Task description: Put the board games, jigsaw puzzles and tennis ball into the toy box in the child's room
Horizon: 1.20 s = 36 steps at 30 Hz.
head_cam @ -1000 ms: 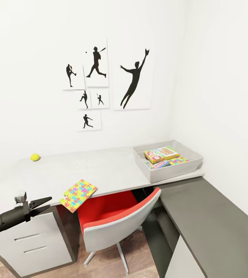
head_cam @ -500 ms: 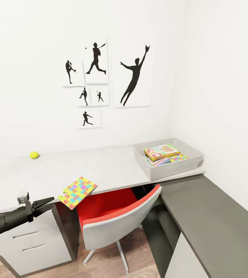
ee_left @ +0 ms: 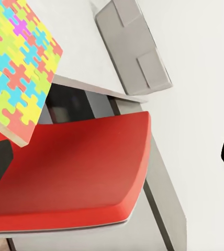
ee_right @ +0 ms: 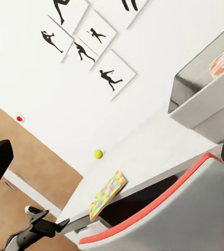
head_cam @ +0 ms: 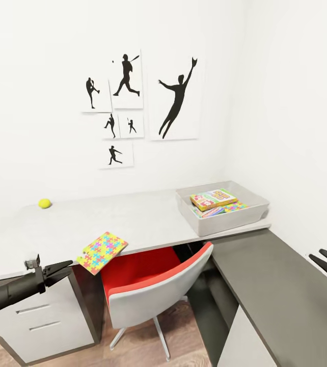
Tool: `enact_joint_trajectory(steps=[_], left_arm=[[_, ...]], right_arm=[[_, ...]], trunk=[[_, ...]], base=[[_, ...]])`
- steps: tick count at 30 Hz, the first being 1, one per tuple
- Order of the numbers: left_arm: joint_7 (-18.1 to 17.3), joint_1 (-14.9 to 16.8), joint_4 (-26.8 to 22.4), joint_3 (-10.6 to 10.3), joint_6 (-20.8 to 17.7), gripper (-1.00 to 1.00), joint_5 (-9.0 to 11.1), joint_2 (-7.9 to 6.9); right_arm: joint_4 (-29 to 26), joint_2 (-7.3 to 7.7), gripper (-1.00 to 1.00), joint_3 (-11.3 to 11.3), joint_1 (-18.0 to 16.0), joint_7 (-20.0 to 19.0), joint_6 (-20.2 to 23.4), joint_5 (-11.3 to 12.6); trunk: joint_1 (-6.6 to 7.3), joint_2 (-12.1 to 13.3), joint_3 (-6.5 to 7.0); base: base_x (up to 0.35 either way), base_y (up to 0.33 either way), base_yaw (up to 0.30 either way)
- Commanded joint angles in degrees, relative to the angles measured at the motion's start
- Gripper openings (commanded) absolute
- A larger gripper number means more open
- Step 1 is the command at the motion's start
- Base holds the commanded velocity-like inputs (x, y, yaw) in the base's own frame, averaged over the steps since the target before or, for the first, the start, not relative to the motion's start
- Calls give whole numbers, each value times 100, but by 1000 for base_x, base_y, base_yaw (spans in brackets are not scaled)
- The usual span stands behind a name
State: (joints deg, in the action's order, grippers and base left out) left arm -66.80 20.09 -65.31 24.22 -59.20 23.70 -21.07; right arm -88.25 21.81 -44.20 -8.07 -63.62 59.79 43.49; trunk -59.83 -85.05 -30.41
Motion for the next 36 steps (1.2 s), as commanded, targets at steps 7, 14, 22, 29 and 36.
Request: enact_joint_trajectory(steps=[7,14,22,29,36], left_arm=[[-24,4,0,3,-32,100,3,-2],[-25,4,0,3,-38,100,3,-10],[40,4,2,3,-49,100,9,-10],[390,13,60,3,-56,100,15,-4],[978,354,710,3,-32,100,14,-6]], right_arm=[[112,-4,100,425,-239,466,21,-15],[291,-8,100,731,-510,1065,21,-11],[803,9,100,1196,-1650,1852,21,-16],[1034,-23,100,1548,-2013,2434,21,-16],[1084,-80,100,1671,-2119,2831,21,-11]], trunk=[[0,-3,-6],[0,-3,-6],[0,-3,-6],[0,-3,-6],[0,-3,-6]], base=[[0,0,0],[0,0,0],[0,0,0],[0,0,0],[0,0,0]])
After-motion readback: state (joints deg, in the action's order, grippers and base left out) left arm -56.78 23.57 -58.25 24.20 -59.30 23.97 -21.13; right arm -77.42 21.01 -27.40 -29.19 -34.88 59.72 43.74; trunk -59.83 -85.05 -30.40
